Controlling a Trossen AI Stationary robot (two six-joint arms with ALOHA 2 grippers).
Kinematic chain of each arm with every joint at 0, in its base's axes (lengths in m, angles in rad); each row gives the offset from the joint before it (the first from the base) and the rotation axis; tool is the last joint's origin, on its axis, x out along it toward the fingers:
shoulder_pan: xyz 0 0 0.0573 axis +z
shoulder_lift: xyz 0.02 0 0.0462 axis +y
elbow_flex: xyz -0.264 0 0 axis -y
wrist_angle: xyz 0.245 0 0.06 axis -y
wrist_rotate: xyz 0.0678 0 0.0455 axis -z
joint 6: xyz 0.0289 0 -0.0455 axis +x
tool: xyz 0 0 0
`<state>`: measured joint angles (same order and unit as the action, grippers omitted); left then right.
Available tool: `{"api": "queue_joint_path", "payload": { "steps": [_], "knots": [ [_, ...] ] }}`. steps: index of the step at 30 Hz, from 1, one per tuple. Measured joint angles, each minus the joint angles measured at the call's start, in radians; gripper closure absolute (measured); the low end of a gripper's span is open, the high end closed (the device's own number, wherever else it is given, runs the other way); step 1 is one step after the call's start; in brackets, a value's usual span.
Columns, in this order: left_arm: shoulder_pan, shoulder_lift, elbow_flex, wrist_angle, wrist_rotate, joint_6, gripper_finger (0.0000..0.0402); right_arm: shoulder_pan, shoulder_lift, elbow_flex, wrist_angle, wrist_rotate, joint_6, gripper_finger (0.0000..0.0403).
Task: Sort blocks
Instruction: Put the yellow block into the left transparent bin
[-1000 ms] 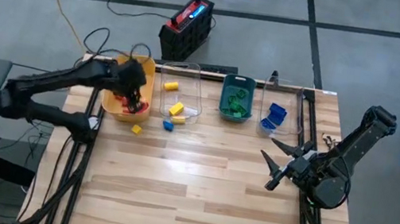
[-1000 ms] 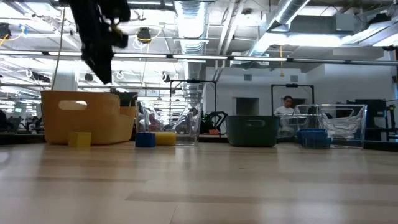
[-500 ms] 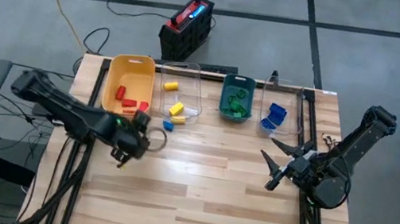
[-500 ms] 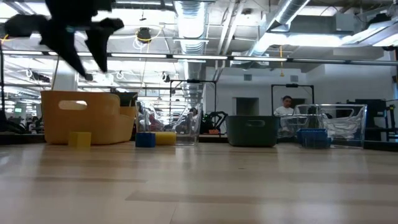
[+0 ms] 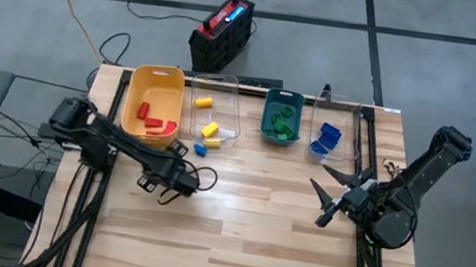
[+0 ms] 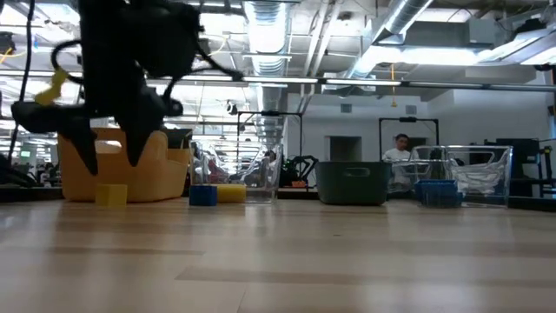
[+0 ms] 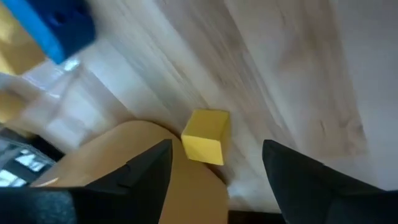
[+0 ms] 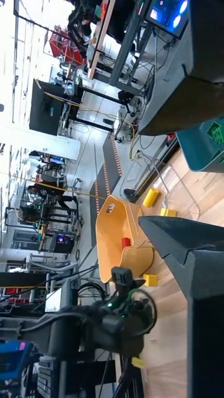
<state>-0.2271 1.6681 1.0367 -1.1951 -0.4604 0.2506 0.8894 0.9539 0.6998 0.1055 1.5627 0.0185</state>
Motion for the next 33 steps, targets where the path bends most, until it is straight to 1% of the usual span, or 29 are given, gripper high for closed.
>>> {"api": "queue_joint_path", "payload": {
  "steps": [5, 10, 16, 24, 29, 31, 33],
  "knots": [
    [0.046, 0.040, 0.000, 0.008, 0.032, 0.050, 0.0152, 0.000, 0.000, 0.000, 0.000, 0.000, 0.000, 0.0168],
    [0.075, 0.087, 0.000, 0.013, 0.042, 0.123, 0.0152, 0.000, 0.000, 0.000, 0.000, -0.005, 0.000, 0.0168],
    [0.106, 0.116, 0.000, 0.049, 0.017, 0.173, 0.0152, 0.000, 0.000, 0.000, 0.000, -0.012, -0.001, 0.0168],
    [0.155, 0.117, -0.001, 0.022, 0.061, 0.162, 0.0152, 0.000, 0.000, 0.000, -0.001, -0.012, -0.001, 0.0168],
    [0.170, 0.117, -0.017, 0.047, 0.091, 0.197, 0.0152, 0.000, 0.000, 0.000, 0.000, -0.016, -0.001, 0.0168],
    [0.180, 0.117, -0.036, 0.056, 0.091, 0.198, 0.0152, 0.000, 0.000, 0.000, 0.000, -0.017, -0.001, 0.0168],
    [0.180, 0.117, -0.053, 0.066, 0.068, 0.198, 0.0152, 0.000, 0.000, 0.000, 0.000, -0.017, -0.002, 0.0168]
  ]
}}
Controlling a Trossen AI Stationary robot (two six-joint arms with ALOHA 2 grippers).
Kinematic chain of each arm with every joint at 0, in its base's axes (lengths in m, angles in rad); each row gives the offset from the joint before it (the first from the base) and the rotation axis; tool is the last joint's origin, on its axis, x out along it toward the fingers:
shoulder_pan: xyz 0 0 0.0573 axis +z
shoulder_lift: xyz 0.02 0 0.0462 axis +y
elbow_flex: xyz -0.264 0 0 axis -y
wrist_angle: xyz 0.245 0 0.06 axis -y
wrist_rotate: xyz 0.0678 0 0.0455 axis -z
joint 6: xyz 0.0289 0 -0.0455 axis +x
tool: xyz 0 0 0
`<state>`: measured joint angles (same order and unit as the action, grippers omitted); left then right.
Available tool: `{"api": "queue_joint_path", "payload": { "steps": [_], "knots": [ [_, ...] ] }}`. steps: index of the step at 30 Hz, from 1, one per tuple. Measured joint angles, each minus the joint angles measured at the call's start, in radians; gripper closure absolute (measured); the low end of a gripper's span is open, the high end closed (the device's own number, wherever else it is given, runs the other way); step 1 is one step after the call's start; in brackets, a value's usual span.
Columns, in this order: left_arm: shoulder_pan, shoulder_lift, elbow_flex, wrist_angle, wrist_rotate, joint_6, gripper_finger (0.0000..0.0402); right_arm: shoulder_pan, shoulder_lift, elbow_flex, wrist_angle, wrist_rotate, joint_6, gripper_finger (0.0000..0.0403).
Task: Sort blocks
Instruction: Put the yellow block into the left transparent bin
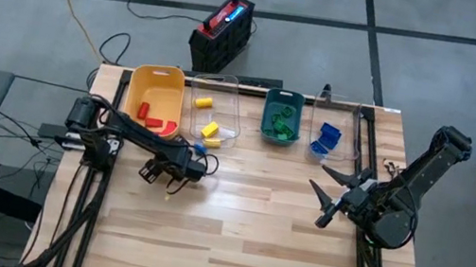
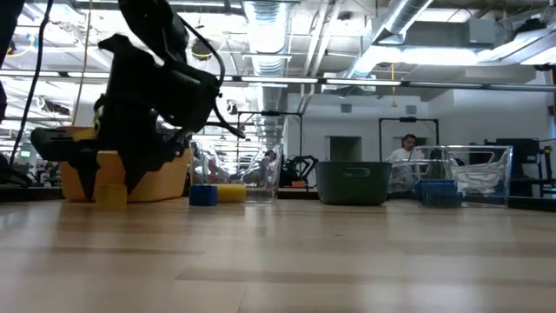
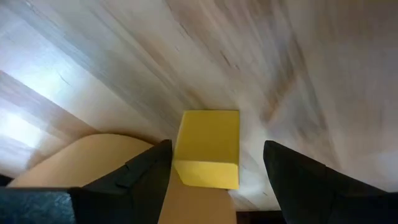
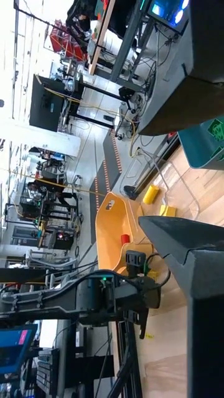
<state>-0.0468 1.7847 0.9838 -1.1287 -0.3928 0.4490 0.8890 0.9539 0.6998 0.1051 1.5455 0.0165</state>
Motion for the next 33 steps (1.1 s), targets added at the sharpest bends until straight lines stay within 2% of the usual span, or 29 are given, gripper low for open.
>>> {"api": "queue_joint_path", "payload": {
  "steps": [6, 11, 15, 23, 25, 29, 31, 33],
  "knots": [
    [-0.005, 0.000, -0.032, 0.020, -0.025, 0.030, 0.0169, -0.002, 0.000, 0.000, 0.001, -0.002, -0.007, 0.0168],
    [-0.007, 0.000, -0.043, 0.056, -0.024, 0.050, 0.0224, -0.002, 0.000, 0.000, 0.001, -0.002, -0.007, 0.0168],
    [-0.022, 0.000, -0.041, 0.052, -0.031, 0.008, 0.0274, -0.002, 0.000, 0.000, 0.001, -0.002, -0.007, 0.0168],
    [-0.064, 0.000, 0.123, -0.071, -0.030, -0.164, 0.0274, -0.002, 0.000, 0.000, 0.000, -0.002, -0.003, 0.0168],
    [-0.071, -0.002, 0.179, -0.087, -0.030, -0.193, 0.0274, -0.002, 0.003, 0.000, -0.018, -0.040, 0.009, 0.0168],
    [-0.075, -0.058, 0.242, -0.038, -0.075, -0.201, 0.0274, -0.024, 0.036, 0.000, -0.023, -0.067, 0.001, 0.0168],
    [-0.069, -0.107, 0.249, 0.002, -0.132, -0.197, 0.0274, -0.039, 0.039, 0.000, -0.018, -0.066, 0.002, 0.0168],
    [-0.056, -0.170, 0.251, 0.043, -0.142, -0.193, 0.0274, -0.052, 0.040, 0.000, -0.016, -0.063, 0.002, 0.0168]
  ]
}}
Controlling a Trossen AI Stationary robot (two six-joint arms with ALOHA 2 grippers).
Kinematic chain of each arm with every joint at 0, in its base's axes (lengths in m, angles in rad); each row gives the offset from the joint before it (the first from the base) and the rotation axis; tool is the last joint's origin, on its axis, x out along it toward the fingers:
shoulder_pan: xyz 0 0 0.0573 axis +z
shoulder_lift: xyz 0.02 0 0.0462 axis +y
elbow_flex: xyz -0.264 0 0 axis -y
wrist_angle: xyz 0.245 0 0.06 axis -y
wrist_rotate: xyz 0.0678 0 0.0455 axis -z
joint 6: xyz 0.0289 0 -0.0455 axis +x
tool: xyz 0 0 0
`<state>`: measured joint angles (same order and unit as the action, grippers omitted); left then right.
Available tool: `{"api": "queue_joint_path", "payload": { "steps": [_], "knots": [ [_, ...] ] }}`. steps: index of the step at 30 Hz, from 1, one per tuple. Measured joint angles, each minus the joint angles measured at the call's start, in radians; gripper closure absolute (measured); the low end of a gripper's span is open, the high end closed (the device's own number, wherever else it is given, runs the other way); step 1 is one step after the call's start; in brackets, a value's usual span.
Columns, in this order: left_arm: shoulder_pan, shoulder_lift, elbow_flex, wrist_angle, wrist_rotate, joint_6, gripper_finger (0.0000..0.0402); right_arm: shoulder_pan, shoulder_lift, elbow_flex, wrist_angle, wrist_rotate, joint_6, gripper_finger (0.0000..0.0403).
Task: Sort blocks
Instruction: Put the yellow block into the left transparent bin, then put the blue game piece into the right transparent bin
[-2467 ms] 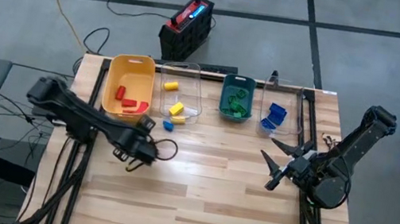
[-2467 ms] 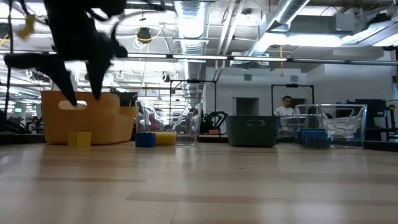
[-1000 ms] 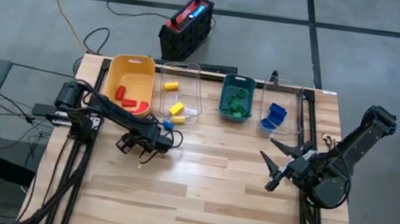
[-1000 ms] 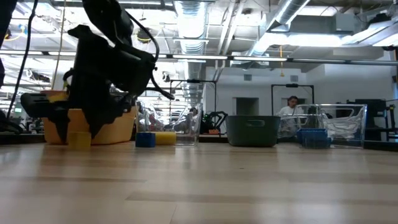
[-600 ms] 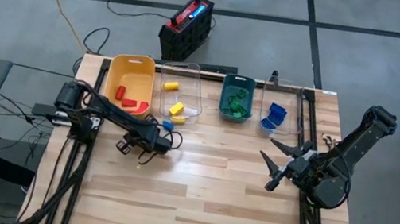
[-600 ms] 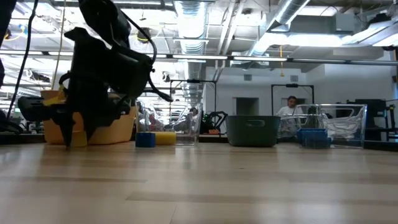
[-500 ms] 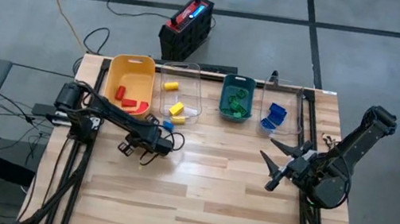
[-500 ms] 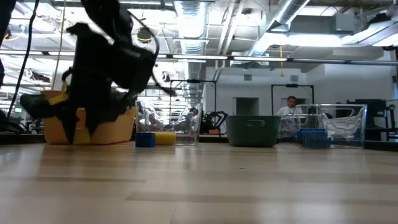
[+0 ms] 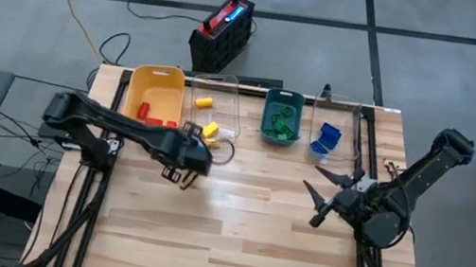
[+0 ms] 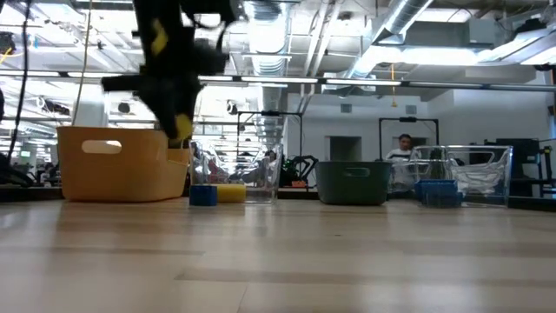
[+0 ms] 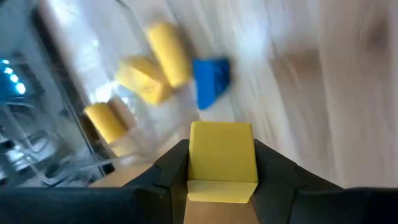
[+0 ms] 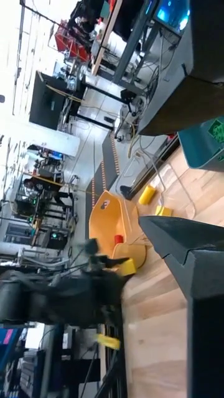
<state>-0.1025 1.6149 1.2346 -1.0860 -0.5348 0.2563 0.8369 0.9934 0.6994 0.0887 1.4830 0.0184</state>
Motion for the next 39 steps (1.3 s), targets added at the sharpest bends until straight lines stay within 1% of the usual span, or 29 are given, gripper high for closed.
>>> {"api": "queue_joint_path", "payload": {
  "steps": [5, 7, 9, 12, 16, 20, 24, 29, 34, 39],
  "knots": [
    [0.065, -0.141, 0.000, 0.171, 0.125, -0.017, 0.0274, -0.009, 0.000, 0.000, 0.002, 0.000, -0.001, 0.0168],
    [0.129, -0.170, 0.001, 0.262, 0.152, -0.043, 0.0274, -0.016, 0.001, 0.000, 0.003, -0.001, -0.001, 0.0168],
    [0.208, -0.177, 0.002, 0.311, 0.187, -0.049, 0.0274, -0.028, 0.000, 0.000, 0.008, -0.011, -0.001, 0.0168],
    [0.328, -0.140, 0.002, 0.324, 0.233, -0.049, 0.0274, -0.042, 0.000, 0.000, 0.016, -0.016, -0.002, 0.0168],
    [0.480, -0.058, 0.001, 0.359, 0.311, -0.082, 0.0274, -0.049, 0.000, 0.000, 0.017, -0.019, -0.022, 0.0168],
    [0.571, 0.035, 0.000, 0.385, 0.339, -0.069, 0.0274, -0.047, 0.000, 0.000, 0.017, -0.019, -0.035, 0.0168],
    [0.609, 0.101, 0.000, 0.396, 0.382, -0.060, 0.0269, -0.047, 0.000, 0.000, 0.018, -0.019, -0.046, 0.0168],
    [0.607, 0.140, 0.000, 0.395, 0.408, -0.049, 0.0230, -0.048, 0.000, 0.000, 0.018, -0.019, -0.053, 0.0168],
    [0.583, 0.117, 0.004, 0.398, 0.397, -0.032, 0.0211, -0.048, 0.000, 0.000, 0.018, -0.019, -0.049, 0.0168],
    [0.531, 0.051, 0.075, 0.359, 0.339, 0.008, 0.0205, -0.048, 0.000, 0.000, 0.019, -0.019, -0.045, 0.0168]
  ]
}}
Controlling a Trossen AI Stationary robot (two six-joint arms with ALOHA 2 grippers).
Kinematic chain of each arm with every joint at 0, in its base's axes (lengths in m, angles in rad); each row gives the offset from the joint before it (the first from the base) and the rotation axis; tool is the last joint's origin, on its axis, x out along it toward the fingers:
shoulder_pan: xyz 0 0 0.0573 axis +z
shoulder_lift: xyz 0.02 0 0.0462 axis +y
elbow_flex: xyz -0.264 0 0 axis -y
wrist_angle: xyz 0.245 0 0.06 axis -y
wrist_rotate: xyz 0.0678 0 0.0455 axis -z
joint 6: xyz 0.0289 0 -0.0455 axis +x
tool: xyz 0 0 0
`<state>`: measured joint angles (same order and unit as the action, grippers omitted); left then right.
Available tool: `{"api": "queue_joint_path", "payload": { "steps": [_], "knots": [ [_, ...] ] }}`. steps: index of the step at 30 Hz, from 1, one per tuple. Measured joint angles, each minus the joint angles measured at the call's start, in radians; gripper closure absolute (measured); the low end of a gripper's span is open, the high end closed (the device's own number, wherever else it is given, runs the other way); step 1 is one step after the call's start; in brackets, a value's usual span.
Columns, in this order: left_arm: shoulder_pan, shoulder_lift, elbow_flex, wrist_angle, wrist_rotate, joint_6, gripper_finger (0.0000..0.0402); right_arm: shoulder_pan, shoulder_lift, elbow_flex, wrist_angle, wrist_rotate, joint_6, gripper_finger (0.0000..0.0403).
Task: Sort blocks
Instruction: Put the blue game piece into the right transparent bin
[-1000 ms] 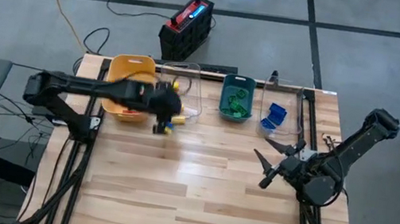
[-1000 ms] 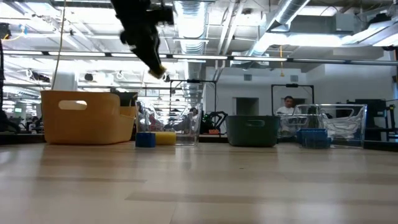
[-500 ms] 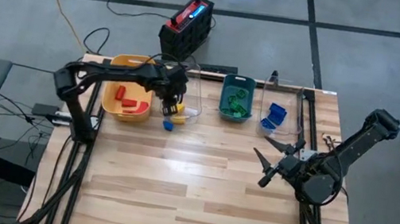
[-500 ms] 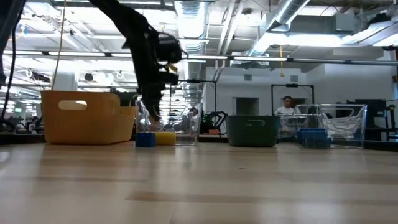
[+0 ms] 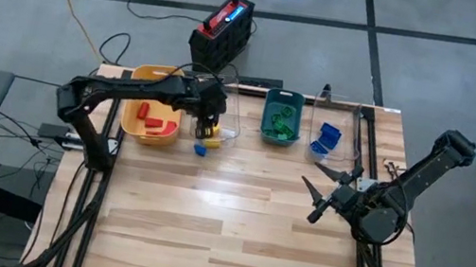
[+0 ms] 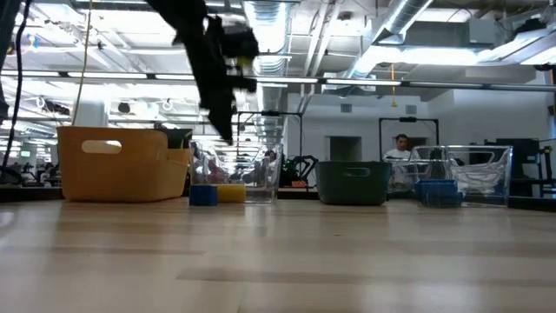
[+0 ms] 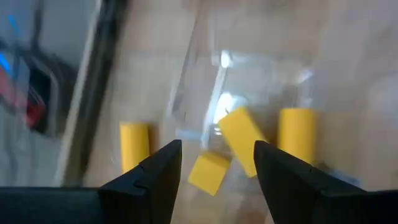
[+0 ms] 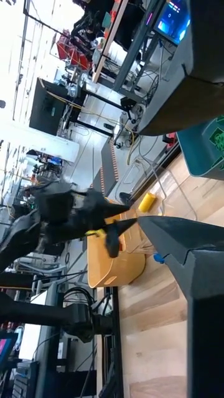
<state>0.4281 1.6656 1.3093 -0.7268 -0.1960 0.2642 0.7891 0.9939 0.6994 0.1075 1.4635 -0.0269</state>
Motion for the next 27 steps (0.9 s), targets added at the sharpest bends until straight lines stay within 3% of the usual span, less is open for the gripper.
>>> {"api": "queue_joint_path", "payload": {
  "steps": [3, 8, 13, 22, 27],
  "knots": [
    [-0.089, -0.048, 0.031, -0.005, -0.027, 0.083, 0.0204, 0.000, 0.000, 0.000, 0.002, 0.000, 0.000, 0.0168],
    [-0.305, -0.062, 0.034, -0.002, -0.173, 0.251, 0.0204, 0.000, 0.000, 0.000, 0.005, 0.000, 0.000, 0.0168],
    [-0.460, -0.018, 0.034, -0.009, -0.190, 0.332, 0.0203, 0.000, 0.000, 0.000, 0.006, 0.000, 0.016, 0.0168],
    [-0.457, 0.173, 0.035, -0.095, -0.232, 0.250, 0.0203, 0.000, 0.000, 0.000, 0.006, -0.002, 0.019, 0.0168],
    [-0.457, 0.309, 0.096, -0.155, -0.266, 0.255, 0.0203, 0.000, 0.000, 0.001, 0.005, -0.002, 0.018, 0.0168]
  ]
}}
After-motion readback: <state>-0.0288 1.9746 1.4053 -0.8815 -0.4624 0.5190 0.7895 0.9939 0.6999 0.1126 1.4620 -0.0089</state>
